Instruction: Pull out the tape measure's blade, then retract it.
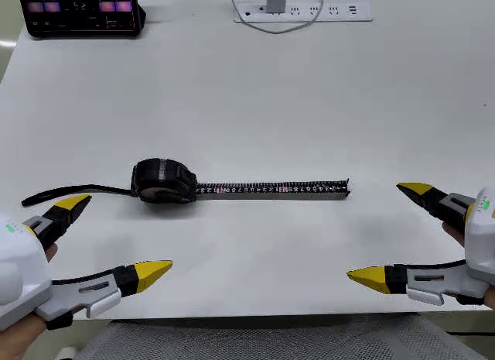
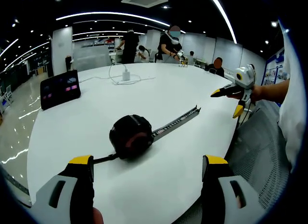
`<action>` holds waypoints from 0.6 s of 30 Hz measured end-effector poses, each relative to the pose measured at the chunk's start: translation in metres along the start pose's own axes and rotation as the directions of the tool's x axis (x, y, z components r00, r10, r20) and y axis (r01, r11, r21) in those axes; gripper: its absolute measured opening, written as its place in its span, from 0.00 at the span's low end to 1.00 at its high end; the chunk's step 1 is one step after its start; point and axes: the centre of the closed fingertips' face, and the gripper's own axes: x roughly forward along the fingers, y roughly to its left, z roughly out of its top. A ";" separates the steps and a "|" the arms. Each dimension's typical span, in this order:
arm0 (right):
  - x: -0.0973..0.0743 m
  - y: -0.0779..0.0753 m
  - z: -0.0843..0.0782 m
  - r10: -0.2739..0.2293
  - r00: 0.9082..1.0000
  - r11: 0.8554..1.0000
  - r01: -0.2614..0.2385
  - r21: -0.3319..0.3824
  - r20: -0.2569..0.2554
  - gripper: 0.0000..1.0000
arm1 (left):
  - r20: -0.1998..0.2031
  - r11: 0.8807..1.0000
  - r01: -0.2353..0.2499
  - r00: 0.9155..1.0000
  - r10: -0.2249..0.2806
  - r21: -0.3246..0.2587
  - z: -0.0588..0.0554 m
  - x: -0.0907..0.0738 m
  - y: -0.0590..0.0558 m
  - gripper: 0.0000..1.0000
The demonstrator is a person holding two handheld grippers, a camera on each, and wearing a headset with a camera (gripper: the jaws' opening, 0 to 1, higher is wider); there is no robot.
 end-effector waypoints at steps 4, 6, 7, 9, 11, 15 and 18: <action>0.000 0.000 0.001 0.001 1.000 1.000 -0.001 0.001 0.002 0.92 | -0.002 1.000 -0.001 1.000 0.001 0.002 0.000 -0.001 0.001 0.90; 0.001 0.000 0.002 0.003 1.000 1.000 -0.003 0.002 0.005 0.92 | -0.002 1.000 -0.002 1.000 0.002 0.001 0.000 0.000 0.001 0.90; 0.002 0.000 0.002 0.002 1.000 1.000 -0.002 0.002 0.006 0.92 | -0.002 1.000 -0.003 1.000 0.003 0.001 0.000 0.000 0.001 0.90; 0.004 -0.001 0.003 0.003 1.000 1.000 -0.003 0.004 0.010 0.92 | -0.004 1.000 -0.007 1.000 0.007 -0.006 0.001 0.004 0.000 0.91; 0.006 -0.001 0.004 0.008 1.000 1.000 -0.008 0.004 0.010 0.92 | -0.008 1.000 0.004 1.000 -0.004 -0.002 0.000 0.008 -0.005 0.91; 0.008 0.000 0.004 0.015 1.000 1.000 -0.015 0.000 0.007 0.92 | -0.010 1.000 0.009 1.000 -0.009 -0.012 0.000 0.014 -0.007 0.91; 0.009 0.000 0.006 0.017 1.000 1.000 -0.017 0.000 0.011 0.92 | -0.016 1.000 0.006 1.000 -0.006 -0.001 0.002 0.020 -0.008 0.91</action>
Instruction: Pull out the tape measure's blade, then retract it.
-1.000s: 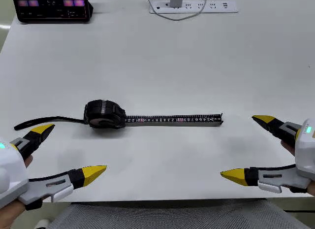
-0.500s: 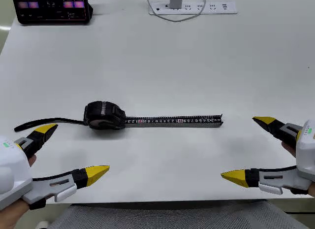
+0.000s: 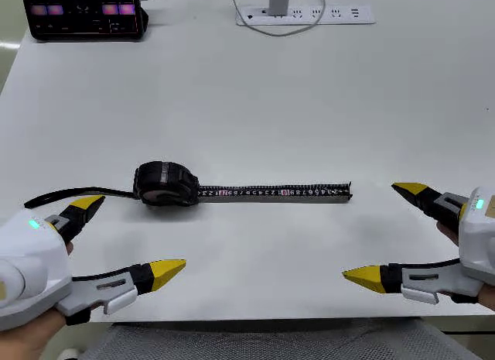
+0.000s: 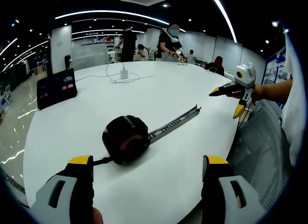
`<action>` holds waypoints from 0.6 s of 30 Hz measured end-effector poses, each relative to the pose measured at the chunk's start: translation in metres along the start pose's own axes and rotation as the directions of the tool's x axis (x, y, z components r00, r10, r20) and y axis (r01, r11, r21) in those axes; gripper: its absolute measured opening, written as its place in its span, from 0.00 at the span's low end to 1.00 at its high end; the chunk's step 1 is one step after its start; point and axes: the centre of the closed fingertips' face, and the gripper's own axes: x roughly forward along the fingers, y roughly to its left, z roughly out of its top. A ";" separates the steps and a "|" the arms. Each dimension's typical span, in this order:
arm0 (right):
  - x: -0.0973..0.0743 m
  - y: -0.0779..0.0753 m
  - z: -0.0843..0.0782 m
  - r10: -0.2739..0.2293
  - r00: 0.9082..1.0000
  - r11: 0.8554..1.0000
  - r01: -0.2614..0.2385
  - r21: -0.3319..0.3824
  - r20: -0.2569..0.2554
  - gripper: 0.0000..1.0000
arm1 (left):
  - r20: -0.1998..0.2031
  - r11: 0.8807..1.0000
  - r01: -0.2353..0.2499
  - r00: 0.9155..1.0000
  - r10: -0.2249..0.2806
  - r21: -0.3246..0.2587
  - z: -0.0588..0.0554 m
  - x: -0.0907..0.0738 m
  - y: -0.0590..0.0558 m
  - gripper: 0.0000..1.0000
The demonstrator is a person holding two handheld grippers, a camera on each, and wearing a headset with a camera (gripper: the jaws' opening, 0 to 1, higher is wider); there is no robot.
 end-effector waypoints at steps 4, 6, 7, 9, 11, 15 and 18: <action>0.000 -0.001 0.000 0.000 1.000 1.000 0.000 0.000 0.000 0.92 | 0.001 1.000 -0.010 1.000 0.010 0.005 0.002 0.006 0.003 0.90; 0.000 -0.001 0.000 -0.001 1.000 1.000 0.001 -0.002 -0.001 0.92 | 0.005 1.000 -0.007 1.000 0.007 0.003 0.005 0.009 0.003 0.90; 0.000 -0.002 0.000 -0.002 1.000 1.000 0.002 -0.003 0.000 0.92 | 0.006 1.000 -0.006 1.000 0.006 0.007 0.005 0.010 0.003 0.89; 0.000 -0.003 0.000 -0.002 1.000 1.000 0.002 -0.001 0.001 0.92 | 0.011 1.000 -0.009 1.000 0.009 0.005 0.008 0.014 0.004 0.89; 0.000 -0.004 0.000 -0.005 1.000 1.000 0.005 0.001 0.000 0.92 | 0.020 1.000 -0.015 1.000 0.015 -0.007 0.010 0.017 0.007 0.89; 0.000 -0.005 0.000 -0.006 1.000 1.000 0.006 0.000 0.001 0.91 | 0.024 1.000 -0.021 0.999 0.021 -0.012 0.013 0.023 0.009 0.89; 0.000 -0.008 0.000 -0.009 1.000 1.000 0.009 0.001 0.002 0.91 | 0.029 0.999 -0.023 0.999 0.024 -0.024 0.015 0.028 0.009 0.89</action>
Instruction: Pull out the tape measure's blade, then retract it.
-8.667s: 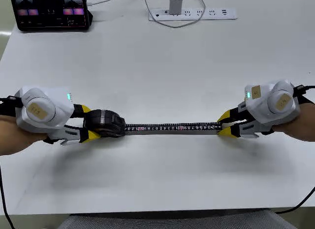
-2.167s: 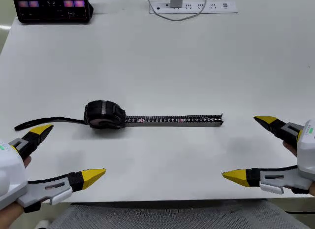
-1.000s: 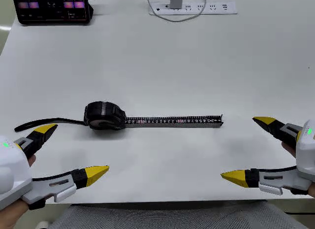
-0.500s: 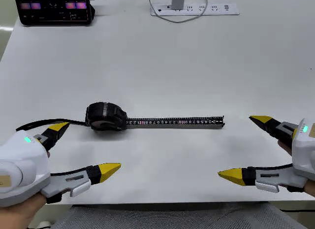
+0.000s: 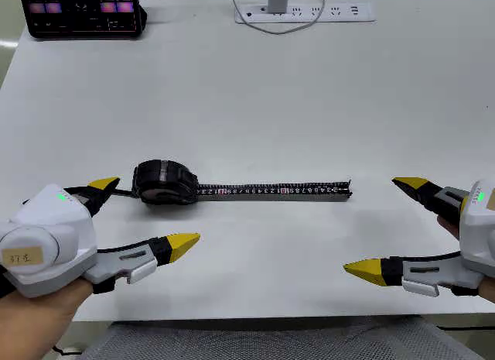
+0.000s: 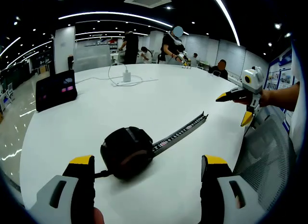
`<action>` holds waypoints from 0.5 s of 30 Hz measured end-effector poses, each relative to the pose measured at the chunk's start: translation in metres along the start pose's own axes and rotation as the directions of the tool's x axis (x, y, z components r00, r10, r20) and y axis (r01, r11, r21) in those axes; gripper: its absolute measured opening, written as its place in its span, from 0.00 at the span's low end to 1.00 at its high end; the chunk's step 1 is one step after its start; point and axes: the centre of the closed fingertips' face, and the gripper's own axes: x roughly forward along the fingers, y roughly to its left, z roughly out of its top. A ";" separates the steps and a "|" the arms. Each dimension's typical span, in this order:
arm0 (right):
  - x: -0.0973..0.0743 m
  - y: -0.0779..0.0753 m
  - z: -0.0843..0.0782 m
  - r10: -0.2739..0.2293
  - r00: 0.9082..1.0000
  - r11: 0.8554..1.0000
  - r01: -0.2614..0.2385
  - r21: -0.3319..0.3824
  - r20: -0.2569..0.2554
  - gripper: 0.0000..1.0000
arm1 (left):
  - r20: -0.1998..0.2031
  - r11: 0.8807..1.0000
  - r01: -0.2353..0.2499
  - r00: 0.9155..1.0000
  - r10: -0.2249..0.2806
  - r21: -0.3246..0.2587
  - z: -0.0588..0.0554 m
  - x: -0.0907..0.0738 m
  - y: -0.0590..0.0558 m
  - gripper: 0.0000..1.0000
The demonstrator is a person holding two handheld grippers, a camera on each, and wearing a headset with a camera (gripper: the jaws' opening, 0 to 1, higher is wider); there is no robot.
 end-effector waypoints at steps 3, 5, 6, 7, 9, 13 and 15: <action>0.001 -0.001 0.000 -0.001 1.000 1.000 0.001 0.000 0.001 0.91 | 0.001 1.000 -0.004 1.000 0.004 -0.012 0.001 0.006 0.001 0.89; 0.001 -0.001 0.000 0.000 1.000 1.000 0.000 -0.002 -0.002 0.91 | 0.002 1.000 -0.003 1.000 0.003 -0.022 0.001 0.009 0.001 0.89; 0.001 -0.001 0.000 0.000 1.000 1.000 0.000 -0.001 -0.001 0.91 | 0.002 1.000 -0.003 1.000 0.003 -0.023 0.001 0.011 0.001 0.89; 0.001 -0.001 0.000 0.001 1.000 1.000 -0.001 0.000 -0.001 0.91 | -0.002 1.000 -0.004 1.000 0.004 -0.020 0.000 0.013 0.001 0.88; 0.001 -0.002 0.000 -0.001 1.000 1.000 0.001 -0.003 -0.002 0.91 | -0.006 1.000 -0.006 1.000 0.006 -0.021 -0.001 0.016 0.003 0.88; 0.001 -0.004 0.002 -0.006 1.000 1.000 0.006 -0.001 0.003 0.91 | -0.013 1.000 -0.011 1.000 0.010 -0.030 -0.003 0.020 0.007 0.88; 0.001 -0.004 0.001 -0.007 1.000 1.000 0.007 0.000 0.002 0.91 | -0.010 0.999 -0.013 1.000 0.013 -0.045 -0.002 0.020 0.009 0.88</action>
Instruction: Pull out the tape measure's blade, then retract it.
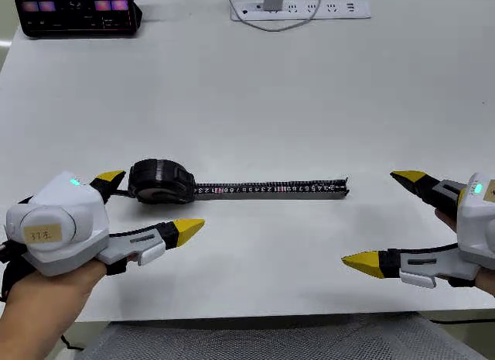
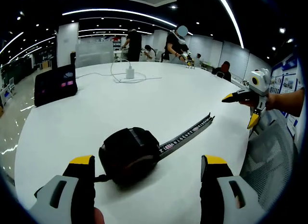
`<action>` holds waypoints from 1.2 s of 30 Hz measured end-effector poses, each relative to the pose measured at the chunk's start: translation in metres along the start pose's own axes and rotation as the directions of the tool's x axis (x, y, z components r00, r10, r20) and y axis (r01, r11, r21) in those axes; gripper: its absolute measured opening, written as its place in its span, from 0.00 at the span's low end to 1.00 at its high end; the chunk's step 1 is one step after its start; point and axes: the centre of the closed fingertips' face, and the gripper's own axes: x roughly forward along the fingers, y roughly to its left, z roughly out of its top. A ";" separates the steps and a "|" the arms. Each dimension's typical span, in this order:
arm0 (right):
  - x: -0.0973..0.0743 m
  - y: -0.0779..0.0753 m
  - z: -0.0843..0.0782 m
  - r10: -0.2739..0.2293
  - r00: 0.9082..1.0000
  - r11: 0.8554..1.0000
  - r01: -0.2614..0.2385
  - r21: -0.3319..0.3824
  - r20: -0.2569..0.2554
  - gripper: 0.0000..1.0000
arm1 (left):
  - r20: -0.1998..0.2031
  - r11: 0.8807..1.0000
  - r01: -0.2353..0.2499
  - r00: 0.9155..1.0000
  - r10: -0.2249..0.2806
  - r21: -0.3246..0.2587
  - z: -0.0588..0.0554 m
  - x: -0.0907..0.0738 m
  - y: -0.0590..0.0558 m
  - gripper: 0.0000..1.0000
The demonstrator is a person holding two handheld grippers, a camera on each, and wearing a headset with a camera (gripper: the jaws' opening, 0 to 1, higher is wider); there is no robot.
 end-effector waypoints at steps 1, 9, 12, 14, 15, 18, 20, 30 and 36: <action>0.000 0.000 0.000 0.000 1.000 1.000 0.000 0.001 0.000 0.91 | 0.001 1.000 -0.003 1.000 0.003 -0.006 0.000 0.000 0.001 0.88; 0.002 0.000 -0.002 0.001 1.000 1.000 -0.001 0.004 -0.002 0.91 | 0.004 1.000 -0.002 1.000 0.002 -0.025 0.001 0.005 -0.003 0.87; 0.002 0.000 -0.001 -0.001 1.000 1.000 0.001 0.003 -0.001 0.91 | 0.006 0.999 -0.007 1.000 0.007 -0.039 0.001 0.006 -0.003 0.87; 0.001 -0.001 -0.001 -0.002 1.000 1.000 0.002 0.004 0.003 0.91 | 0.008 0.999 -0.011 1.000 0.012 -0.046 0.001 0.007 -0.003 0.87; 0.001 -0.001 0.000 0.000 1.000 1.000 0.000 0.006 0.005 0.91 | 0.008 0.999 -0.014 1.000 0.015 -0.050 0.002 0.007 -0.003 0.87; 0.001 -0.003 -0.001 -0.001 1.000 1.000 0.001 0.006 0.004 0.91 | 0.018 0.997 -0.022 1.000 0.024 -0.073 0.003 0.006 -0.002 0.86; 0.001 -0.004 -0.001 -0.003 1.000 1.000 0.003 0.005 0.003 0.90 | 0.011 0.997 -0.032 0.999 0.033 -0.074 0.002 0.007 -0.002 0.86; 0.004 -0.015 0.001 -0.006 1.000 1.000 0.006 -0.010 -0.001 0.88 | 0.014 0.985 -0.103 0.994 0.106 -0.138 0.004 0.012 0.001 0.84; 0.004 -0.022 0.001 -0.007 1.000 1.000 0.007 -0.013 -0.006 0.85 | 0.015 0.979 -0.131 0.991 0.135 -0.155 0.004 0.014 0.003 0.82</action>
